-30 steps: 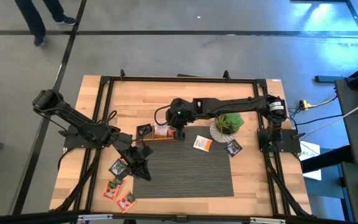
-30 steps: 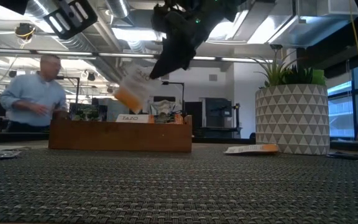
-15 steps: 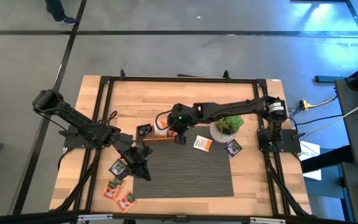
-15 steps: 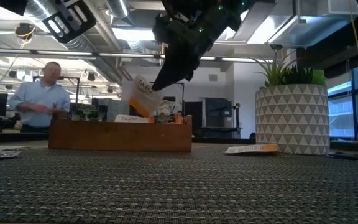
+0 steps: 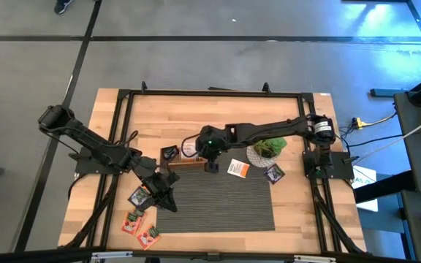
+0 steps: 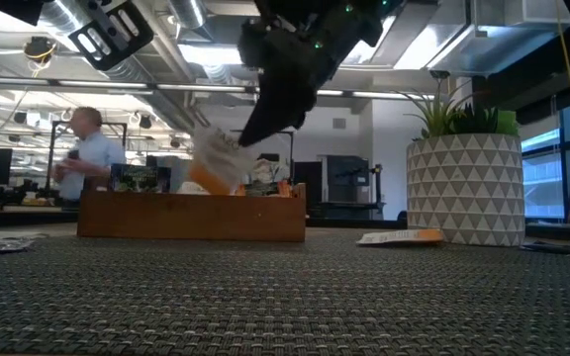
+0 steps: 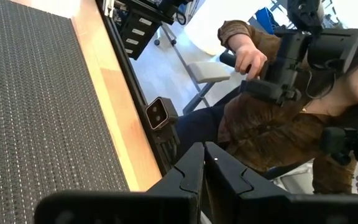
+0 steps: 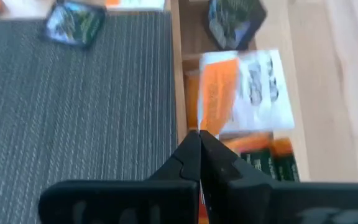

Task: Pick & Place Tea
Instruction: Adjust the white tea bag in the middle section of the wooden organizer

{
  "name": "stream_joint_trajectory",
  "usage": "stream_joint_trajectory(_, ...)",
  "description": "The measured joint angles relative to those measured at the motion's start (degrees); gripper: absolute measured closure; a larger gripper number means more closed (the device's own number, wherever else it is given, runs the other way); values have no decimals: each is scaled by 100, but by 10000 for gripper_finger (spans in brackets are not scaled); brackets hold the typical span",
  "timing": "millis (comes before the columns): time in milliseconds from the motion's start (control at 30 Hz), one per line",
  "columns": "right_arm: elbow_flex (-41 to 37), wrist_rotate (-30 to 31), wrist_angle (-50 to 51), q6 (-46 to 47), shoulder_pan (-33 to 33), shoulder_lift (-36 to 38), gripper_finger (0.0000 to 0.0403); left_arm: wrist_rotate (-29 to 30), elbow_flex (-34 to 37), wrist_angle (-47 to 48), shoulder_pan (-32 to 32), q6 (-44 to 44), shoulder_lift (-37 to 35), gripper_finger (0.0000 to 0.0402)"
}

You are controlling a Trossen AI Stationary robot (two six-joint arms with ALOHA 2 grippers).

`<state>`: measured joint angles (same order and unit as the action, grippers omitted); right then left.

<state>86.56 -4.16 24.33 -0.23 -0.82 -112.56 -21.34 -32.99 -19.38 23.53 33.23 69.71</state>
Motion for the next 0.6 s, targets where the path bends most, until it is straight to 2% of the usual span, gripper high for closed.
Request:
stream_joint_trajectory(267, 0, 44, 14, -186, 0, -172, 399, 29, 0, 112, -1, -103, 2, 389)
stream_joint_trajectory(600, 2, 660, -76, -361, -9, -145, 398, 68, 0, 172, 0, -103, 2, 389)
